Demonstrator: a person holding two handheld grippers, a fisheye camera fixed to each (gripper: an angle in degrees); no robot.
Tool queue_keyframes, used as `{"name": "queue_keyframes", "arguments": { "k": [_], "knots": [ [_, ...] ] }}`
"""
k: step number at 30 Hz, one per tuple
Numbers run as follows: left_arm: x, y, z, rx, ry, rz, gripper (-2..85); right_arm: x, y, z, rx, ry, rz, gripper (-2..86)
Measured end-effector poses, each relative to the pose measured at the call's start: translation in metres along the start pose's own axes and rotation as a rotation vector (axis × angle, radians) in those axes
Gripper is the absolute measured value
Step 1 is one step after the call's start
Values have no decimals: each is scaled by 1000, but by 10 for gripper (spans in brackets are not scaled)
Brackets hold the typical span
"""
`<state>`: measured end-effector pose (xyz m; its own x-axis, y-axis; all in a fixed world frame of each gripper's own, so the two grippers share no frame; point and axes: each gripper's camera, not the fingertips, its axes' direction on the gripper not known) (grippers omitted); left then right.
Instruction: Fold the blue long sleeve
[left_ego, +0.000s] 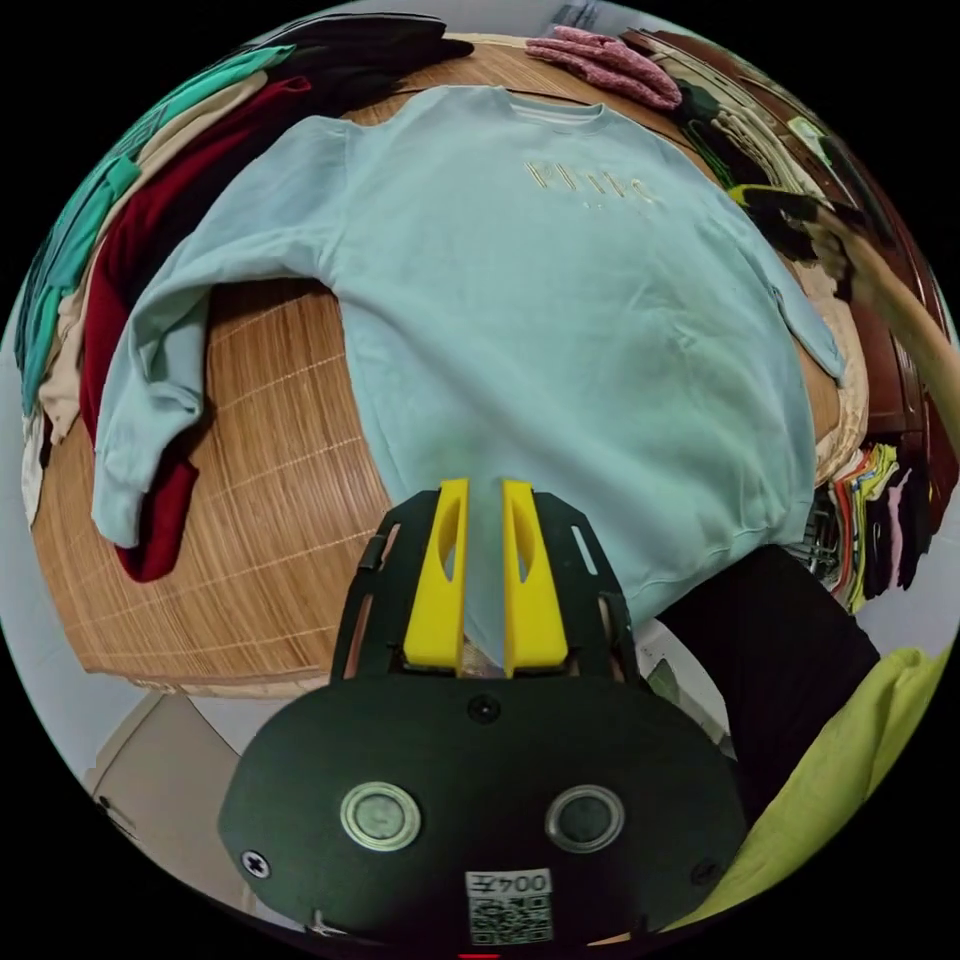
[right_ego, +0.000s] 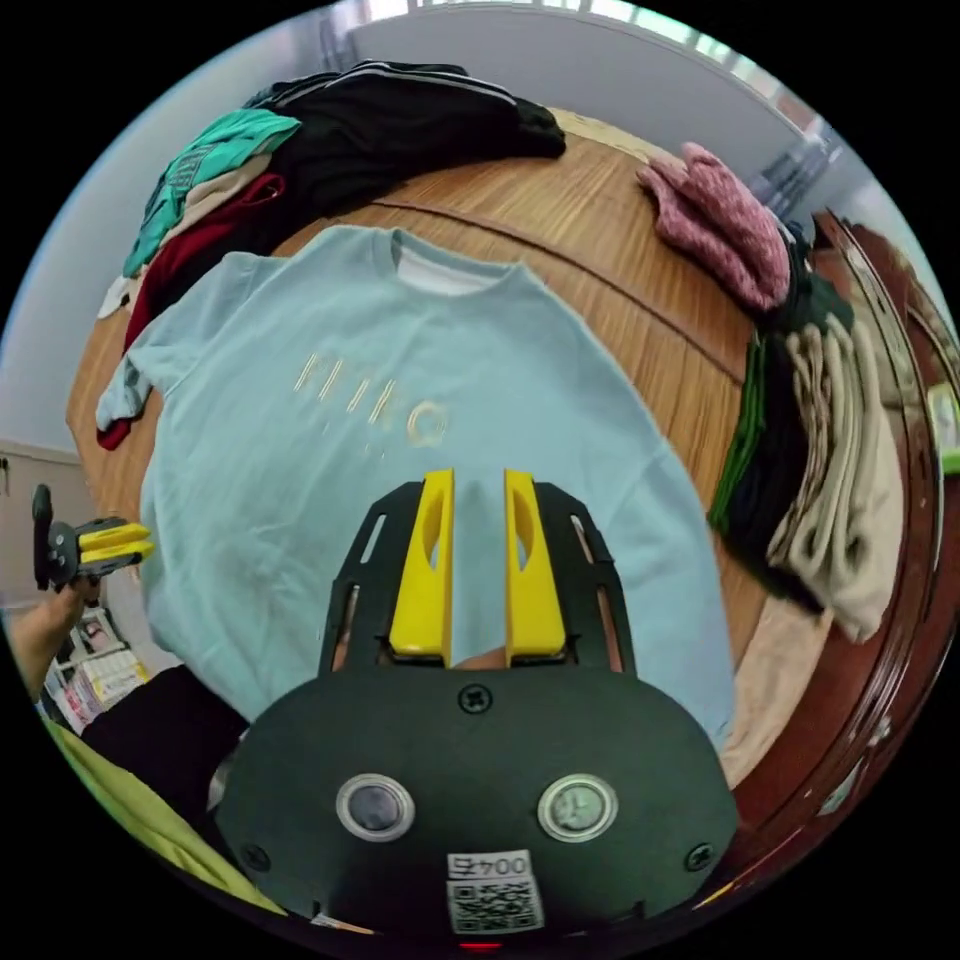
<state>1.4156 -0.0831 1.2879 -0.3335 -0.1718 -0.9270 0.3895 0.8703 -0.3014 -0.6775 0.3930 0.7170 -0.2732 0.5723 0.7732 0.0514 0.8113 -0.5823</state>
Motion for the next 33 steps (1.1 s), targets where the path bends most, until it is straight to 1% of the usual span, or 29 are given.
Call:
{"name": "queue_keyframes", "arguments": {
  "k": [4,7,11,14,15,17,19,20,21,23,25,28,29,31,33],
  "knots": [
    [5,9,4,7,9,-37,47,10,-91,24,58,188,-133,92],
    [10,15,12,0,14,-61,44,8,-140,49,41,270,-245,103],
    [19,23,18,-3,19,-88,38,4,-176,75,-4,339,-374,109],
    [28,25,18,-6,32,-91,34,12,-192,89,-35,360,-422,60],
    [32,25,17,-7,35,-87,33,16,-194,90,-28,346,-438,19],
    [38,24,13,1,25,-71,30,21,-194,87,-13,350,-459,6],
    [44,23,-2,59,-5,-53,27,40,-197,64,24,319,-425,-1],
    [47,21,-17,117,-25,-37,25,48,-200,56,29,299,-398,-2],
    [49,15,-31,163,-47,-18,25,67,-206,42,32,242,-332,-2],
    [50,3,-49,222,-86,20,25,97,-217,35,12,181,-250,-1],
    [47,-18,-60,265,-122,60,26,132,-240,52,-73,126,-136,9],
    [36,-72,-65,301,-170,105,30,160,-263,78,-155,39,-44,33],
    [33,-97,-67,316,-195,124,32,165,-266,80,-155,25,-23,37],
    [32,-137,-66,324,-241,157,36,186,-265,69,-107,-47,63,55],
    [32,-189,-63,329,-310,186,50,203,-252,52,-45,-85,91,61]
  ]
}}
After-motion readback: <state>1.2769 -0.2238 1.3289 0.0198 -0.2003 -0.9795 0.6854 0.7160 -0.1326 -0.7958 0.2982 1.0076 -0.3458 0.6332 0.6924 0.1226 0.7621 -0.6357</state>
